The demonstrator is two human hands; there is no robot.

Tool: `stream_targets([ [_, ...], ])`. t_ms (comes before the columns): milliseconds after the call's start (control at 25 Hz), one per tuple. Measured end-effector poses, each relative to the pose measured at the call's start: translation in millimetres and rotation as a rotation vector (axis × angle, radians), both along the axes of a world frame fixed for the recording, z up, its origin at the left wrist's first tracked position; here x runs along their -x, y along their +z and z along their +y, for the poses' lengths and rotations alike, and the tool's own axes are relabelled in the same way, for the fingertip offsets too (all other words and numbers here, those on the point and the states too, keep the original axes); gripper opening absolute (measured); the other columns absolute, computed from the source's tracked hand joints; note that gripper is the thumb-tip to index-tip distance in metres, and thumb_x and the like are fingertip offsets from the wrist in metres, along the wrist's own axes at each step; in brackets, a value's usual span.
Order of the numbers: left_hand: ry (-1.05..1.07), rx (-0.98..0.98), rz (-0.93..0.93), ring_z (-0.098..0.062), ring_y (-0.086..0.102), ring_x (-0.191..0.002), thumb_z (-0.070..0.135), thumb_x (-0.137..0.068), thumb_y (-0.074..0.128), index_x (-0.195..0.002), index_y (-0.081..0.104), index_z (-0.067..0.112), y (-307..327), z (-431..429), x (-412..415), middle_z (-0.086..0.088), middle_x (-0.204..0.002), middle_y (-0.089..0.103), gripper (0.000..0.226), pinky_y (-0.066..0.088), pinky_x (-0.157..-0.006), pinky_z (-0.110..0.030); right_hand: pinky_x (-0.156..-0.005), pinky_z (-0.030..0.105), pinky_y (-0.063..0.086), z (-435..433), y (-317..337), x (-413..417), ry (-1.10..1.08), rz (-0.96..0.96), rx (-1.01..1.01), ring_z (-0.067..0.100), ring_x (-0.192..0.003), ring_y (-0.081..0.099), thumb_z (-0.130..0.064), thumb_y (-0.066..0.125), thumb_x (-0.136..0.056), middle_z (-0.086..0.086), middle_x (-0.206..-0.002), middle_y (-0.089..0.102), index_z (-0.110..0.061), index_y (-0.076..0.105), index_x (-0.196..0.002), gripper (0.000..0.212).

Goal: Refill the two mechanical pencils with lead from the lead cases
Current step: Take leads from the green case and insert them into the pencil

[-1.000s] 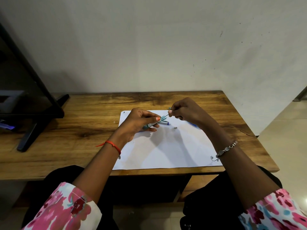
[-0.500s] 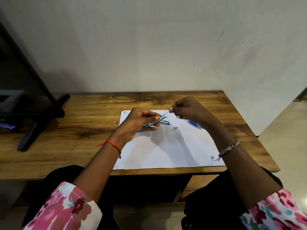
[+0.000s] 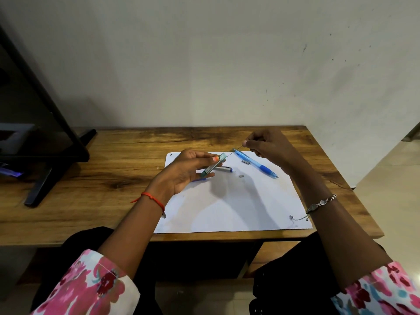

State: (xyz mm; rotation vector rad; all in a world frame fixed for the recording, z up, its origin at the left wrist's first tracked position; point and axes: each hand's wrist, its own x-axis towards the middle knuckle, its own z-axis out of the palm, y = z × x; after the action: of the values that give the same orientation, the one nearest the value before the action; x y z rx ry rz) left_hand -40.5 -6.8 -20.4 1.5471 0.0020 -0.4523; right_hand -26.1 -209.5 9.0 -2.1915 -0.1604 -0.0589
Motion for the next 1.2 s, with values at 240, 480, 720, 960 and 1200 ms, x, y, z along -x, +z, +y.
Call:
stream_targets([
  [240,0.007,-0.023,-0.014,-0.017,0.062,-0.105,0.011,-0.082,0.063,-0.101,0.068,0.004,-2,-4,0,-0.006,-0.102,0.071,0.02,0.055,-0.084,-0.029,-0.048,0.011,0.036,6,-7,0,0.069,0.021,0.013,0.009,-0.053,0.045,-0.015,0.063,-0.083,0.008,-0.063,0.058,0.003,0.069,-0.082,0.019],
  [480,0.03,0.009,-0.039,-0.005,0.069,-0.081,0.013,-0.083,0.063,-0.092,0.071,0.011,-3,-1,0,0.006,-0.079,0.075,0.012,0.056,-0.076,-0.026,-0.056,0.018,0.049,-1,-6,-2,0.078,0.216,-0.43,0.017,-0.064,0.057,0.014,0.037,-0.087,0.013,-0.077,0.059,0.01,0.06,-0.101,0.027],
  [720,0.064,-0.007,-0.023,-0.008,0.071,-0.069,0.014,-0.083,0.063,-0.091,0.071,0.01,1,-2,2,0.0,-0.08,0.073,0.012,0.057,-0.062,-0.018,-0.071,0.016,0.056,-2,-3,1,0.138,0.24,-0.566,0.015,-0.075,0.071,0.007,0.05,-0.087,0.014,-0.091,0.068,0.012,0.059,-0.106,0.021],
  [960,0.101,-0.006,-0.018,-0.008,0.07,-0.06,0.013,-0.084,0.062,-0.094,0.069,0.008,7,-6,7,-0.004,-0.081,0.07,0.014,0.054,-0.053,-0.016,-0.05,0.019,0.048,10,-4,6,0.149,0.159,-0.477,0.011,-0.053,0.059,0.005,0.066,-0.077,0.012,-0.07,0.067,0.002,0.069,-0.089,0.013],
  [1200,0.106,0.001,-0.035,-0.01,0.071,-0.065,0.013,-0.083,0.064,-0.09,0.071,0.011,8,-6,7,-0.003,-0.086,0.071,0.01,0.058,-0.065,-0.02,-0.047,0.024,0.033,12,-6,6,0.142,0.124,-0.364,0.01,-0.04,0.042,0.003,0.071,-0.073,0.0,-0.045,0.059,0.003,0.071,-0.089,0.016],
])
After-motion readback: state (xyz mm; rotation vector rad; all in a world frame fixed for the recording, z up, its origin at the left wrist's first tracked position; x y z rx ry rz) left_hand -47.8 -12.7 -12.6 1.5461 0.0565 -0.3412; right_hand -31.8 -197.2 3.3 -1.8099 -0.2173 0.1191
